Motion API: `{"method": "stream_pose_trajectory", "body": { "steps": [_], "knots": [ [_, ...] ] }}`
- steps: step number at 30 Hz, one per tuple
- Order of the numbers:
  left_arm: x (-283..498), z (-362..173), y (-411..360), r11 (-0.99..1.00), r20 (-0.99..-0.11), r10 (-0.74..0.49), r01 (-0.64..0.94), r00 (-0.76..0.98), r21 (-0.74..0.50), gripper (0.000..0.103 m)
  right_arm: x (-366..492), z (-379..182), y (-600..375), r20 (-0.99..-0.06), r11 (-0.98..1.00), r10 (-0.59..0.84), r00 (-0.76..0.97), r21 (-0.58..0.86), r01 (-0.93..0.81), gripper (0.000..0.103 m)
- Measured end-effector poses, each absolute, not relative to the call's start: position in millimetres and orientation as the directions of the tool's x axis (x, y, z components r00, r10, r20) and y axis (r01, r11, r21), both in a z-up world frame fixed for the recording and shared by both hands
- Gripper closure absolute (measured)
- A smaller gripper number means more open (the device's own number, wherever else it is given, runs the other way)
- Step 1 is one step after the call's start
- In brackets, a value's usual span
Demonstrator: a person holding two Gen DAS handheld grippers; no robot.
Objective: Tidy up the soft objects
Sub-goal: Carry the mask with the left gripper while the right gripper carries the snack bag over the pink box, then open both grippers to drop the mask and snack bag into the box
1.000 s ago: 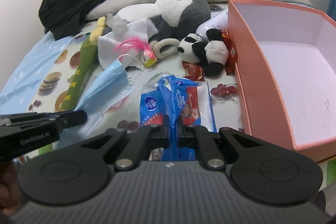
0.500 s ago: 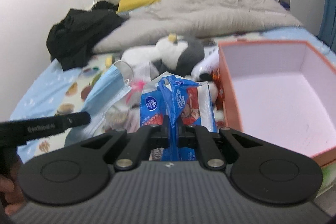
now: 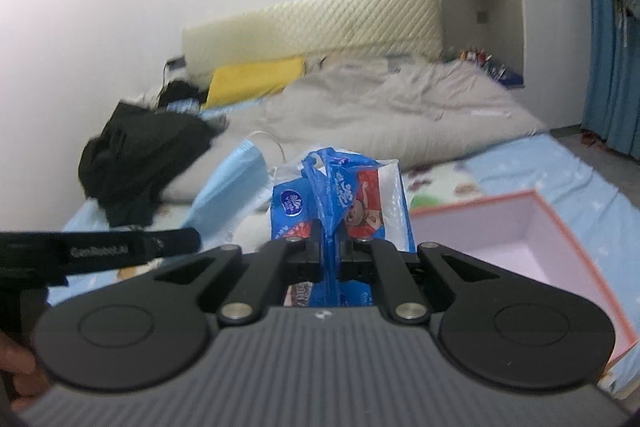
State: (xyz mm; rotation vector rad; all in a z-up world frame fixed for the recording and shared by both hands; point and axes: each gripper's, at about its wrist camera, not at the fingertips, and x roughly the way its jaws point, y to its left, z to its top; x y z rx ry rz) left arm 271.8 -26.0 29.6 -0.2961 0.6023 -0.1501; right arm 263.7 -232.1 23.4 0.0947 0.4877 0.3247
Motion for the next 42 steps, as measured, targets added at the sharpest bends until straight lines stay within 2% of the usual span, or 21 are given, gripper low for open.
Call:
{"method": "stream_pose_trajectory", "body": {
  "steps": [6, 11, 15, 19, 24, 33, 39, 40, 41, 42],
  "knots": [
    [304, 59, -76, 0.94, -0.521, -0.288, 0.135, 0.803, -0.312, 0.095, 279, 48, -268, -0.436, 0.965, 0.259, 0.862, 0.152, -0.212, 0.095],
    [337, 59, -121, 0.93, -0.556, -0.336, 0.176, 0.76, -0.321, 0.095, 301, 45, -304, -0.491, 0.982, 0.184, 0.852, 0.135, -0.134, 0.095],
    [370, 38, -153, 0.92, -0.605, -0.373, 0.197, 0.703, -0.339, 0.095, 318, 27, -328, -0.55, 0.992, 0.121, 0.826, 0.106, -0.074, 0.095],
    [394, 12, -188, 0.939, -0.651, -0.342, 0.21, 0.677, -0.274, 0.095, 335, -3, -350, -0.617, 0.995, 0.075, 0.784, 0.099, -0.017, 0.095],
    [416, -25, -214, 0.937, -0.706, -0.348, 0.213, 0.617, -0.276, 0.095, 346, -42, -372, -0.687, 0.993, 0.052, 0.725, 0.116, 0.039, 0.095],
    [439, -78, -231, 0.939, -0.771, -0.342, 0.221, 0.537, -0.262, 0.095, 355, -97, -396, -0.758, 0.987, 0.045, 0.651, 0.136, 0.09, 0.095],
    [444, -90, -235, 0.939, -0.788, -0.337, 0.24, 0.515, -0.246, 0.094, 356, -107, -396, -0.772, 0.989, 0.047, 0.634, 0.127, 0.081, 0.092],
    [445, -91, -234, 0.942, -0.792, -0.329, 0.233, 0.514, -0.241, 0.091, 357, -107, -396, -0.774, 0.989, 0.043, 0.632, 0.122, 0.082, 0.091],
    [445, -92, -232, 0.944, -0.795, -0.326, 0.225, 0.512, -0.242, 0.085, 357, -108, -396, -0.776, 0.989, 0.041, 0.63, 0.12, 0.084, 0.085],
    [444, -91, -230, 0.943, -0.794, -0.329, 0.218, 0.512, -0.25, 0.081, 357, -108, -397, -0.777, 0.989, 0.04, 0.628, 0.122, 0.088, 0.07]
  ]
}}
